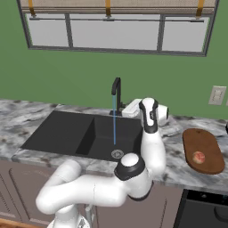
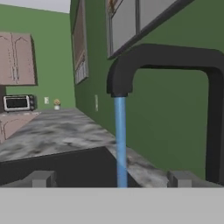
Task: Pick the peach from the sink and place it on the cutting board to airdry. Then turn off the sink faucet.
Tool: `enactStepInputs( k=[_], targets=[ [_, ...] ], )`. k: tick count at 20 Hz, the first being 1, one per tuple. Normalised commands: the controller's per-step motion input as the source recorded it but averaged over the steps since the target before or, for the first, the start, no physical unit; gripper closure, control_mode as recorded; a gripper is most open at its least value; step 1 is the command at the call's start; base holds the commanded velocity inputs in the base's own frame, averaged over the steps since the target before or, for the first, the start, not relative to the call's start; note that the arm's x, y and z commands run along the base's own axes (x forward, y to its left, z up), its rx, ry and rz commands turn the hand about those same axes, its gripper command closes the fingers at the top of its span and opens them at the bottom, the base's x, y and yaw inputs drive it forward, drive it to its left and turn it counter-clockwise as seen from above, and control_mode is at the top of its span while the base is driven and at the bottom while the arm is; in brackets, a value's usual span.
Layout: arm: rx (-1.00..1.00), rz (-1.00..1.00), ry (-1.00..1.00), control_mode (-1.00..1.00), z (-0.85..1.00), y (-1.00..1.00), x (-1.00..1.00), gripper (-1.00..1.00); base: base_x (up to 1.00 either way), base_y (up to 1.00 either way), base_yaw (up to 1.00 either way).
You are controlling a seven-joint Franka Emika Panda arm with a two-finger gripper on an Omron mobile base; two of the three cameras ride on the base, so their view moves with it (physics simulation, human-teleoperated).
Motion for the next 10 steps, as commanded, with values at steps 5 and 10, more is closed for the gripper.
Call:
enactStepInputs(
  k=[5,10],
  targets=[
    [0.0,-0.04,0.03,-1.0,-0.13,-0.02,0.31,-1.0,0.0,0.0,0.0],
    [0.0,-0.01,0.02,-1.0,-0.09,-0.04,0.36,-1.0,0.0,0.0,0.0]
  ],
)
